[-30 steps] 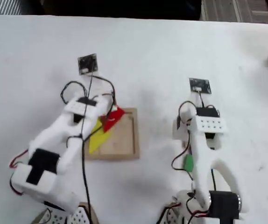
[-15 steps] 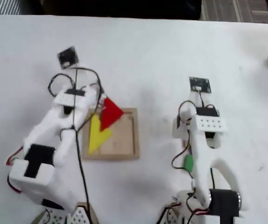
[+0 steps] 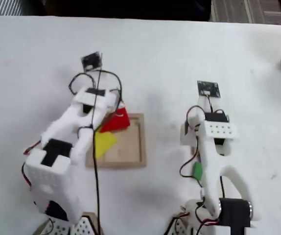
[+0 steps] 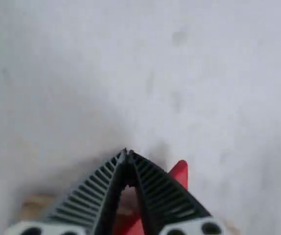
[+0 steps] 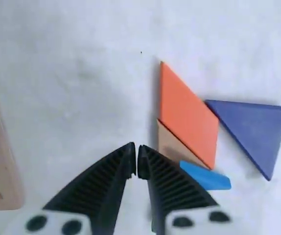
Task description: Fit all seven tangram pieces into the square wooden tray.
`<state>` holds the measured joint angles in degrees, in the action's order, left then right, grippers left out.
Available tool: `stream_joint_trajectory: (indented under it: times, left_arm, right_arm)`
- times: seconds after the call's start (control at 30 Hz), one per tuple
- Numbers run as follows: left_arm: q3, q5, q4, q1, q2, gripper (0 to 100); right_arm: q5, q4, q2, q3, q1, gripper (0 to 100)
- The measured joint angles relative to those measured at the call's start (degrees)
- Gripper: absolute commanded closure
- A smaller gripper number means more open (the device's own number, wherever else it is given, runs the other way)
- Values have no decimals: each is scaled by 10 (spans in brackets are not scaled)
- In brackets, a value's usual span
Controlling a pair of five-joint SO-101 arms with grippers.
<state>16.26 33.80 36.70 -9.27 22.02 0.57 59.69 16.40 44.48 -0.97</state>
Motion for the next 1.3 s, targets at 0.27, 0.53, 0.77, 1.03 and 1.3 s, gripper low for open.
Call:
stream_joint_trajectory:
  times: [0.27, 0.53, 0.77, 1.03, 1.3]
  left_arm:
    - [25, -79, 12, -67, -27, 978]
    - [124, -113, -57, -113, -105, 978]
    - [195, -139, -63, -56, -234, 978]
    - [388, -170, -105, -45, -397, 977]
    - [433, -170, -126, -88, -395, 977]
  right_arm:
    - [0, 0, 0, 0, 0, 978]
    - [0, 0, 0, 0, 0, 978]
    - [0, 0, 0, 0, 0, 978]
    - [0, -11, 0, 2, 0, 978]
    - [0, -11, 0, 2, 0, 978]
